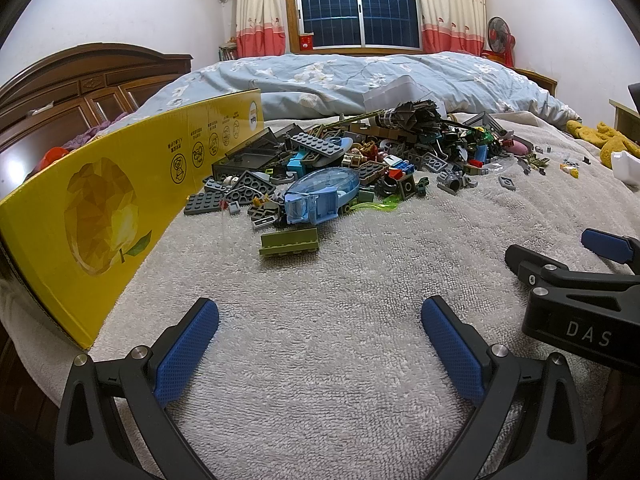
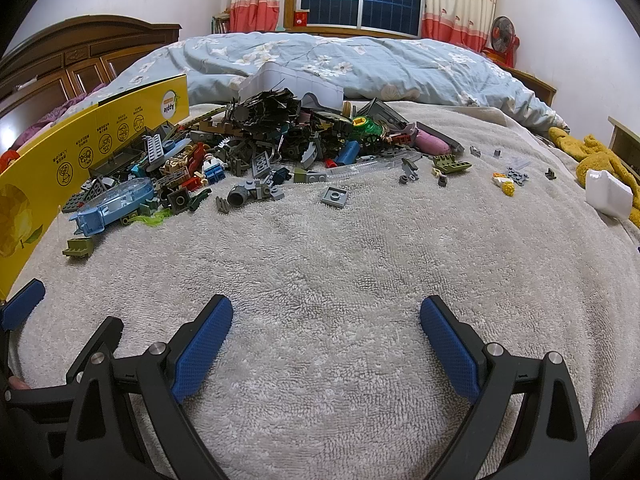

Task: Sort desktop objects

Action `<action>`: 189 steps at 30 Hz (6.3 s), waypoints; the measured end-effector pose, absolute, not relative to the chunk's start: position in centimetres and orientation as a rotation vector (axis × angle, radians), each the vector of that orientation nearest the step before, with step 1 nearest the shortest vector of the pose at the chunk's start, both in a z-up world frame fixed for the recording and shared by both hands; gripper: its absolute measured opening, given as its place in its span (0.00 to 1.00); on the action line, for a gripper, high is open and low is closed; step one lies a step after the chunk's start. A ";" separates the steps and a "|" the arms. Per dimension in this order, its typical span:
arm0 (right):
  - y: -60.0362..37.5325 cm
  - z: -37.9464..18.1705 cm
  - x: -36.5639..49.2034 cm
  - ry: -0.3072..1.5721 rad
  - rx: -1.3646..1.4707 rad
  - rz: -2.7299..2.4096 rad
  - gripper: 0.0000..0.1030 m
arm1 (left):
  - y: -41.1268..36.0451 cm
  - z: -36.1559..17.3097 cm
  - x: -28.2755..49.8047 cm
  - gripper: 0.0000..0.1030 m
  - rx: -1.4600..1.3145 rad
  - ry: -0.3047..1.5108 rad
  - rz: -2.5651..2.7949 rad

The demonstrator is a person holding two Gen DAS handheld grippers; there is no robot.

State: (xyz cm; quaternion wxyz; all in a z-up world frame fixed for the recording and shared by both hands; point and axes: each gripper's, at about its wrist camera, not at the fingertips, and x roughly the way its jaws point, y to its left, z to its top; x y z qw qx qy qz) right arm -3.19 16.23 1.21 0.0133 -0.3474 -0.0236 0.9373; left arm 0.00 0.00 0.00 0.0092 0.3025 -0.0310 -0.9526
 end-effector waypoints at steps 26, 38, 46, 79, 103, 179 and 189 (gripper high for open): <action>14.0 3.5 -2.9 -0.251 -0.920 3.220 0.35 | -4.1 2.4 -1.1 0.62 0.880 -0.042 -2.989; 9.4 4.3 -7.9 -0.783 -1.202 3.526 0.27 | -4.6 1.6 -4.0 0.61 1.089 0.083 -3.219; 8.9 3.0 -11.0 -0.874 -1.310 3.473 0.27 | -4.5 1.1 -5.7 0.50 1.176 0.085 -3.185; 11.9 2.2 -5.8 -0.709 -1.433 3.499 0.16 | -0.9 1.4 -1.2 0.32 1.181 0.045 -3.168; 10.7 6.1 -5.9 -0.557 -1.203 3.372 0.14 | -1.0 5.1 -1.9 0.31 0.922 -0.054 -3.143; -12.7 9.6 -7.9 -0.602 -0.809 3.648 0.53 | -20.6 9.2 -2.4 0.32 0.768 -0.054 -2.405; -11.4 11.0 -7.5 -0.473 -0.741 3.646 0.61 | -20.4 10.7 -1.1 0.32 0.714 0.012 -2.384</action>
